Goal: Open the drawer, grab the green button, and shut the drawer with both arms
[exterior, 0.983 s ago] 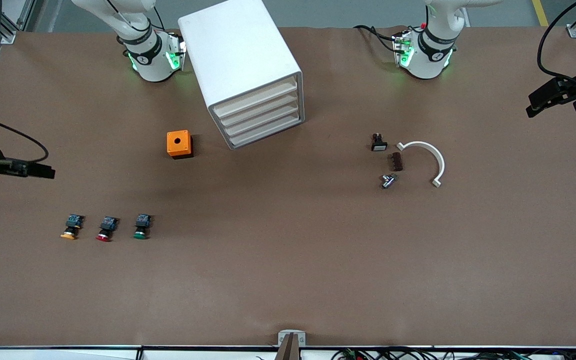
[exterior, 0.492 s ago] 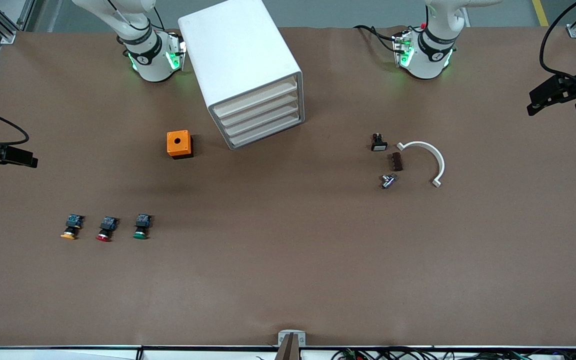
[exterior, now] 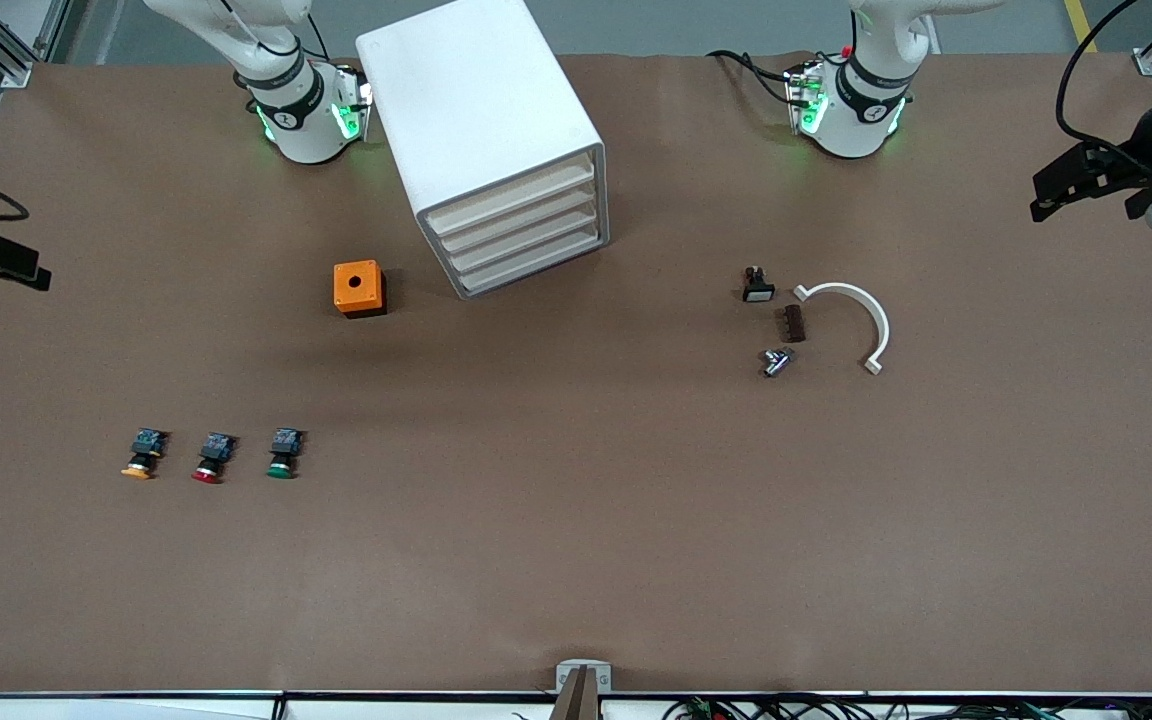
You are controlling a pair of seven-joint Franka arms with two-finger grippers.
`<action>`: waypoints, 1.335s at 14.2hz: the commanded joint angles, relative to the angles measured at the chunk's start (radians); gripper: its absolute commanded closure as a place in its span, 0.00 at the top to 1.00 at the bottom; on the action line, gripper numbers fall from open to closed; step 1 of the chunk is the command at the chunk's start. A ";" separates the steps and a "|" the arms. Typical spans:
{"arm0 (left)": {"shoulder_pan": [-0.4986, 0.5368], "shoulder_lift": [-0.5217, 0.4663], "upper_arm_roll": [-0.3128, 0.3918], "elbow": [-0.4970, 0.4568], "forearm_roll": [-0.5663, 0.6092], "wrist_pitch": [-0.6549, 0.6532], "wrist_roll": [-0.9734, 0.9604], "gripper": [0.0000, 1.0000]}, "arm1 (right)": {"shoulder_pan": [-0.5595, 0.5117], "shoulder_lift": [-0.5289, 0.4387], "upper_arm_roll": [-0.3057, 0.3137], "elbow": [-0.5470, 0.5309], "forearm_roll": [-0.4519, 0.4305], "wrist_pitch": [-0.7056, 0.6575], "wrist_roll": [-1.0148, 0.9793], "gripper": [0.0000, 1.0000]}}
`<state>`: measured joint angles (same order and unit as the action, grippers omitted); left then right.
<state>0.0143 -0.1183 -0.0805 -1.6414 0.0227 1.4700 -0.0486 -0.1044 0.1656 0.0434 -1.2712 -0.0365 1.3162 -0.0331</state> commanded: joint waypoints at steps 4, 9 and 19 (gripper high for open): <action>0.010 -0.075 -0.027 -0.090 0.006 0.046 -0.007 1.00 | 0.008 -0.064 -0.002 -0.079 0.010 0.046 -0.013 1.00; 0.030 -0.069 -0.021 -0.084 0.006 0.058 -0.007 1.00 | 0.008 -0.185 -0.007 -0.260 0.039 0.127 -0.008 1.00; 0.030 -0.044 -0.021 -0.069 0.010 0.070 -0.004 1.00 | 0.014 -0.259 -0.010 -0.372 0.040 0.181 0.019 1.00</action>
<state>0.0360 -0.1576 -0.0949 -1.7080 0.0227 1.5323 -0.0531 -0.0965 -0.0729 0.0412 -1.6209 -0.0074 1.4831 -0.0300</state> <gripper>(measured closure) 0.000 0.000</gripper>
